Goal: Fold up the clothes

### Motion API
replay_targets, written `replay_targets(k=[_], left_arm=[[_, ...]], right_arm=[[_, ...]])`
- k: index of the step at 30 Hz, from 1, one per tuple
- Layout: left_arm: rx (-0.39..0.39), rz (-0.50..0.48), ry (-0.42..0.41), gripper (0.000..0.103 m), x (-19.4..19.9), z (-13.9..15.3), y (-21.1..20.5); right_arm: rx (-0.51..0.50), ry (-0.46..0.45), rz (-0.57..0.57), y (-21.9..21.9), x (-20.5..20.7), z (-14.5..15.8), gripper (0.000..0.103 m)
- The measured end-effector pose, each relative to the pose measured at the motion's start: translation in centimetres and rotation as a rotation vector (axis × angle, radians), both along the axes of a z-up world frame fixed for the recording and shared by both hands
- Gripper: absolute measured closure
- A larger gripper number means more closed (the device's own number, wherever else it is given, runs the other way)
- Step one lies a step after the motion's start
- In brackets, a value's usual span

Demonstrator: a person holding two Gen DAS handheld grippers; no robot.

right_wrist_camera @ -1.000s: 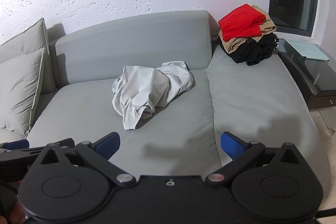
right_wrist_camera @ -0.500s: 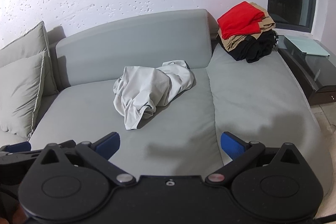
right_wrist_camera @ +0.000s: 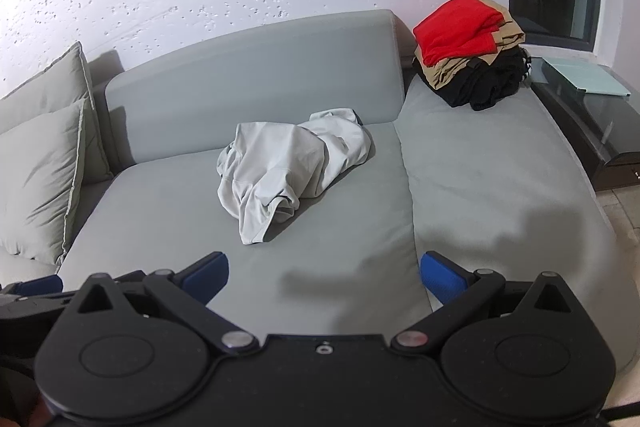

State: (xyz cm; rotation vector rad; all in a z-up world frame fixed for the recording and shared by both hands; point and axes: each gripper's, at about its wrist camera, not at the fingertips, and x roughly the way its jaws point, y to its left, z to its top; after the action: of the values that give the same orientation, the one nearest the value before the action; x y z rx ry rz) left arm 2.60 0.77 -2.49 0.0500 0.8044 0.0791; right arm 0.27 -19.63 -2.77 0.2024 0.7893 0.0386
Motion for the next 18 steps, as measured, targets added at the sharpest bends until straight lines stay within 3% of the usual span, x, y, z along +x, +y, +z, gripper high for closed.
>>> replay_targets(k=[7,12,15,17,18], left_arm=[[-0.007,0.029,0.01,0.0,1.5,-1.2,1.2],[0.022,0.097,-0.021,0.003,3.5,-2.5,3.4],[0.022,0.078,-0.049,0.008,5.1,-3.2,4.4],[0.026,0.059,-0.069,0.009,6.4,-3.7,4.7],[0.022,0.047,-0.08,0.009,7.2,-3.8,4.8]], right_arm=[[0.028,0.002,-0.013,-0.3,0.8,-0.9,0.0],[0.104,-0.096,0.006,-0.4,1.9,-3.0,0.0],[0.103,-0.125,0.023,0.1,3.6,-4.8,0.0],[0.101,-0.118,0.03,0.5,5.3,-6.0,0.007],[0.109,-0.11,0.036,0.7,6.3,-6.5,0.017]])
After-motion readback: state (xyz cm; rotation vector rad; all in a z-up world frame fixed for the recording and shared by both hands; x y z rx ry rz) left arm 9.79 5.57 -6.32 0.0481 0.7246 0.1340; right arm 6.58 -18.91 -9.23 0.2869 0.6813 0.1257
